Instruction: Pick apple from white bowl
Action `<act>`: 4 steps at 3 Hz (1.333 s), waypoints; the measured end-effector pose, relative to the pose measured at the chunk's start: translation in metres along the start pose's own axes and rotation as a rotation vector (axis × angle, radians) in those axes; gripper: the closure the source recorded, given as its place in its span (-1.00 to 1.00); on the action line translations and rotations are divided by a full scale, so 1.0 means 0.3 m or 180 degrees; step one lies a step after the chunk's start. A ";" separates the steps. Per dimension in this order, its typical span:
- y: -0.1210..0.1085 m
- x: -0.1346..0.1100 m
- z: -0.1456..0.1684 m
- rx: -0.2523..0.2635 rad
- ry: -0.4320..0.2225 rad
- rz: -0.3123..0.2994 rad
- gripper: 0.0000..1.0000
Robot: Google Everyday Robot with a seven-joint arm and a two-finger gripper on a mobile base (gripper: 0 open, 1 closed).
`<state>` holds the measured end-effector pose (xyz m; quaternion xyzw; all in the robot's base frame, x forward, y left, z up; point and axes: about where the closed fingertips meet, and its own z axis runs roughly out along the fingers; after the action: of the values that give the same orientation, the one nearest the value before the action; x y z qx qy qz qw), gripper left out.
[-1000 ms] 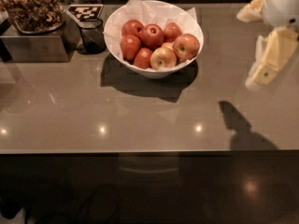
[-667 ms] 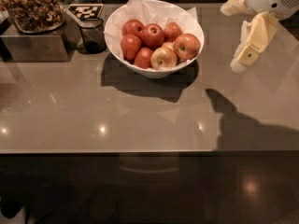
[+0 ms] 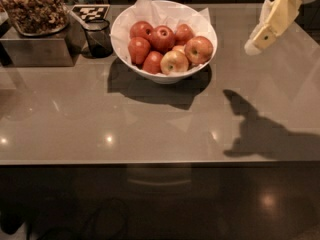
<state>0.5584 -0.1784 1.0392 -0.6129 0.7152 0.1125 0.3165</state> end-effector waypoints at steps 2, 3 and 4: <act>-0.159 0.055 0.156 0.0073 -0.0296 0.0390 -1.00; -0.164 0.059 0.165 0.0068 -0.0299 0.0399 -0.70; -0.165 0.059 0.166 0.0067 -0.0300 0.0400 -0.38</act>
Offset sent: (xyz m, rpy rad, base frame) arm 0.1037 0.0048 -0.0499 0.1923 0.0480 -0.1367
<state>0.6200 -0.1765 1.0015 -0.5575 0.7377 0.1533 0.3486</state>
